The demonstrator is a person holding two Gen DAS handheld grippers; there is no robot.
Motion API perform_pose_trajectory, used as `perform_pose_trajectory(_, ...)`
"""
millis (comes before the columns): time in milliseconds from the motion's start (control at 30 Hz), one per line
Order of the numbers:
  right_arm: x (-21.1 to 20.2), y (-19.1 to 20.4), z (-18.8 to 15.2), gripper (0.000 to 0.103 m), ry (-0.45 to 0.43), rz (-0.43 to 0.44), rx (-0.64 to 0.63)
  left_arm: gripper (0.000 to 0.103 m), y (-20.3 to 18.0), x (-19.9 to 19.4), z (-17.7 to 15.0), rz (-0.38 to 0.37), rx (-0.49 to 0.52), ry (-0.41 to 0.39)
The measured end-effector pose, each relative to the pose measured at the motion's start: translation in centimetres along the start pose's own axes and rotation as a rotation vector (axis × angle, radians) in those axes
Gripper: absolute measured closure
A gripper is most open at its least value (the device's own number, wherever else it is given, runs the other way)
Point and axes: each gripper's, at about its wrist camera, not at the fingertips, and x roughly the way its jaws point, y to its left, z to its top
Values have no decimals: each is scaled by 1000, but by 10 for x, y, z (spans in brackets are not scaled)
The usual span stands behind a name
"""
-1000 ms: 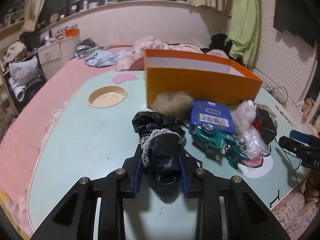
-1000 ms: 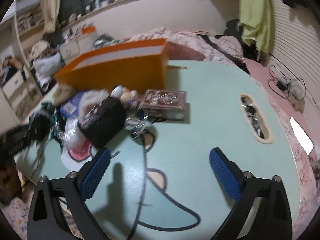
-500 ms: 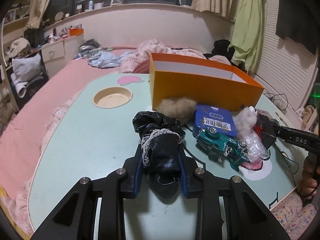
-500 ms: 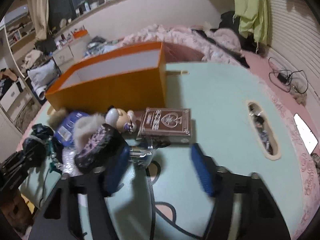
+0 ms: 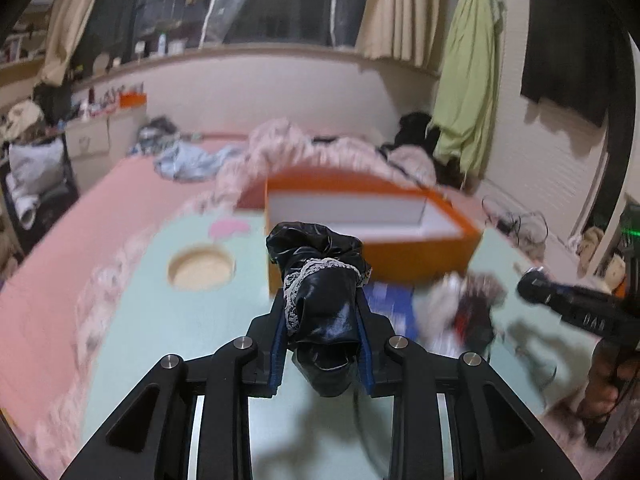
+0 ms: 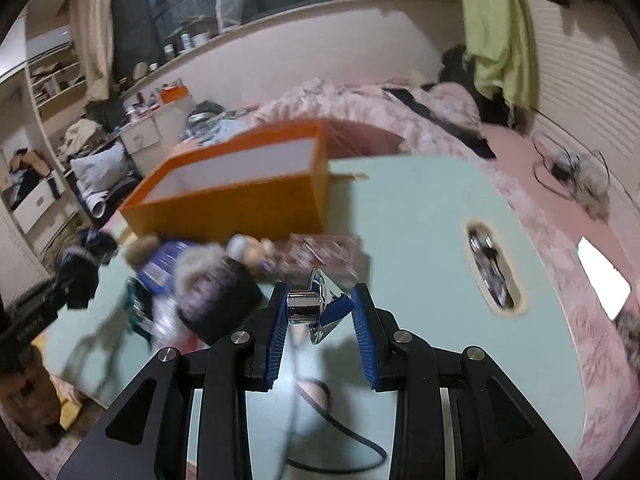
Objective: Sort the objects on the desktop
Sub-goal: 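Drop the black bag into the box with the left gripper while the right drops the cup in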
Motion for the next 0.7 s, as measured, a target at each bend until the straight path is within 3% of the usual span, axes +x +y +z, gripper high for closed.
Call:
perform_pose_trajectory(200, 20, 32, 51, 70, -28, 29, -85, 76, -10, 33, 61, 0, 31, -15)
perform_pose_trajectory(367, 63, 60, 91, 70, -10, -10, -169, 74, -10, 93, 83, -4, 1, 105)
perform_pose_trajectory(433, 77, 67, 99, 70, 6, -24, -181, 61, -13, 108, 83, 1, 15, 128)
perform_pose_trajectory(467, 83, 68, 102, 70, 9, -39, -185, 37, -14, 110, 81, 19, 25, 123)
perform_pose_trajectory(500, 88, 70, 104, 67, 0, -63, -190, 20, -15, 110, 79, 63, 35, 106)
perform_pose_trajectory(533, 92, 72, 105, 61, -9, -97, -194, 18, -13, 106, 77, 97, 32, 77)
perform_pose_trajectory(600, 93, 72, 104, 42, -26, -134, -186, 12, -10, 97, 75, 83, 31, 52)
perform_pose_trajectory(700, 80, 67, 97, 33, -53, -110, -150, 11, -3, 83, 72, 73, 26, 48)
